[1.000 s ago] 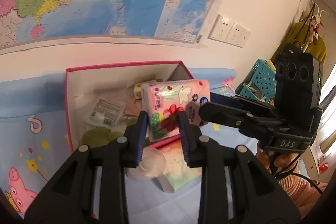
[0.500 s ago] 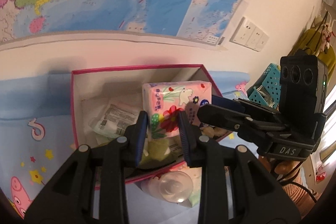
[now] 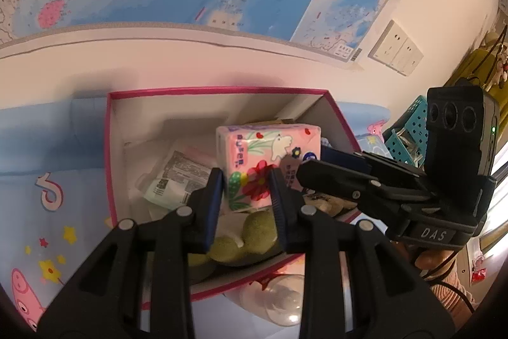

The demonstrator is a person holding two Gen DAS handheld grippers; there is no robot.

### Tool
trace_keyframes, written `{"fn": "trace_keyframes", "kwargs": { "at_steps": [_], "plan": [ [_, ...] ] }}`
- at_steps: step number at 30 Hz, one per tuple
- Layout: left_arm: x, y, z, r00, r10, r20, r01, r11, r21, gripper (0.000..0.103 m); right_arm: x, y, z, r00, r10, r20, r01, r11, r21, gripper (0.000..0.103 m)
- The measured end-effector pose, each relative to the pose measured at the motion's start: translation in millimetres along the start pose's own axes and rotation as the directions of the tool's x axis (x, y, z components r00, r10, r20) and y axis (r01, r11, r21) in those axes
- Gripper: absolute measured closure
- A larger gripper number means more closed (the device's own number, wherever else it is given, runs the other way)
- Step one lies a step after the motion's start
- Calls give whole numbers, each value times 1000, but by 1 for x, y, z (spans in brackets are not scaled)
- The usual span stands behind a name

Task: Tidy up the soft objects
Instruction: 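Carry the tissue pack over the pink box and lower it inside, then open the right gripper and lift it out of the box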

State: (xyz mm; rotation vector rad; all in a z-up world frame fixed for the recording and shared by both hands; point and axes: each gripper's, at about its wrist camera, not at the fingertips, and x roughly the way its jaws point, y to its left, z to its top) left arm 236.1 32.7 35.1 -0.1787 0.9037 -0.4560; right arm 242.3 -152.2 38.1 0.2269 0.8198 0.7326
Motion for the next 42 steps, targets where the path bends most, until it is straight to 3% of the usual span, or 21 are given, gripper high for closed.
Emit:
{"fn": "trace_keyframes", "kwargs": {
  "at_steps": [14, 16, 26, 28, 34, 35, 36, 37, 42],
  "plan": [
    [34, 13, -4, 997, 41, -72, -45, 997, -59, 72, 26, -7, 0, 997, -54, -51, 54, 998, 13, 64],
    [36, 15, -4, 996, 47, -77, -53, 996, -70, 72, 27, -8, -1, 996, -70, -48, 70, 997, 13, 59],
    [4, 11, -13, 996, 90, 7, -90, 995, -47, 69, 1, -3, -13, 996, -89, -15, 89, 996, -32, 58],
    [-12, 5, -20, 994, 96, 50, -94, 995, -40, 55, -9, 0, -18, 996, -93, -1, 93, 995, -46, 58],
    [-60, -7, -55, 977, 125, 174, -127, 992, 0, 35, -48, 10, -42, 992, -110, 56, 115, 989, -91, 56],
    [-67, -9, -64, 973, 130, 191, -133, 991, 3, 31, -56, 11, -48, 989, -131, 71, 137, 986, -96, 48],
    [-73, -10, -73, 970, 137, 200, -139, 990, 0, 20, -63, 13, -55, 986, -147, 85, 155, 982, -107, 38],
    [-77, -12, -80, 966, 148, 210, -151, 989, -5, 14, -69, 15, -62, 982, -158, 99, 169, 979, -117, 35],
    [-88, -20, -121, 944, 213, 251, -211, 977, -34, 2, -87, 24, -104, 964, -238, 120, 256, 952, -168, 16]
  ]
}}
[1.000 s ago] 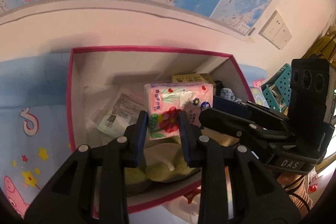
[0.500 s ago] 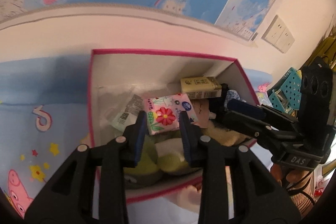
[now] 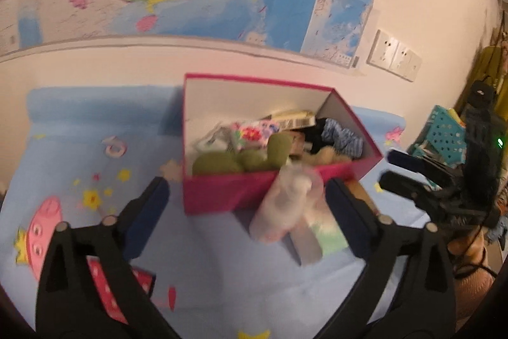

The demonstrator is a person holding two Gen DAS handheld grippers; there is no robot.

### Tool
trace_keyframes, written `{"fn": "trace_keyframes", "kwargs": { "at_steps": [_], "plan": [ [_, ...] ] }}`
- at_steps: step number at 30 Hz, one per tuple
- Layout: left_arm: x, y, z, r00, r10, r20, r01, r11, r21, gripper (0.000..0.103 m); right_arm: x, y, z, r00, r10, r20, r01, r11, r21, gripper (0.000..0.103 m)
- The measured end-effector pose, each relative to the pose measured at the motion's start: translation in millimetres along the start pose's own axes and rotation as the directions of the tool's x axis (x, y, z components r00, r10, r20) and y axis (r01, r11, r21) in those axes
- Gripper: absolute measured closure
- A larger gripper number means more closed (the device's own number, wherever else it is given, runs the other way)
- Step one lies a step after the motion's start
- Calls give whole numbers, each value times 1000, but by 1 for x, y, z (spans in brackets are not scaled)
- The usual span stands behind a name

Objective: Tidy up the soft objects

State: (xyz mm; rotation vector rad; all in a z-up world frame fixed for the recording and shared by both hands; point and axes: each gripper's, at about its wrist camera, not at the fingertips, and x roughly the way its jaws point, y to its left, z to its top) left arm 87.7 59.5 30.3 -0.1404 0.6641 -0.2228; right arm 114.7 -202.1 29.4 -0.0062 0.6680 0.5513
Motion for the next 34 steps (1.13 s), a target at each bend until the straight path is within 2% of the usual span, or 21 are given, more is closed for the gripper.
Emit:
{"fn": "trace_keyframes", "kwargs": {
  "at_steps": [4, 6, 12, 22, 34],
  "plan": [
    [-6, -6, -27, 995, 95, -9, -95, 995, 2, 2, -12, 7, -28, 998, -69, -7, 69, 997, -23, 12],
    [-6, -8, -38, 993, 111, -31, -111, 994, -2, 2, -17, 9, -37, 996, -92, -2, 92, 996, -11, 5],
    [-15, -17, -57, 987, 157, -35, -156, 988, 7, 2, -29, 14, -57, 994, -108, -4, 108, 994, 1, 5],
    [-21, -32, -77, 981, 184, -62, -182, 983, 37, 2, -33, 30, -73, 996, -87, -5, 87, 996, -21, 5],
    [-28, -48, -83, 979, 201, -38, -199, 978, 62, 2, -35, 37, -82, 997, -70, -16, 70, 997, -19, 5]
  ]
}}
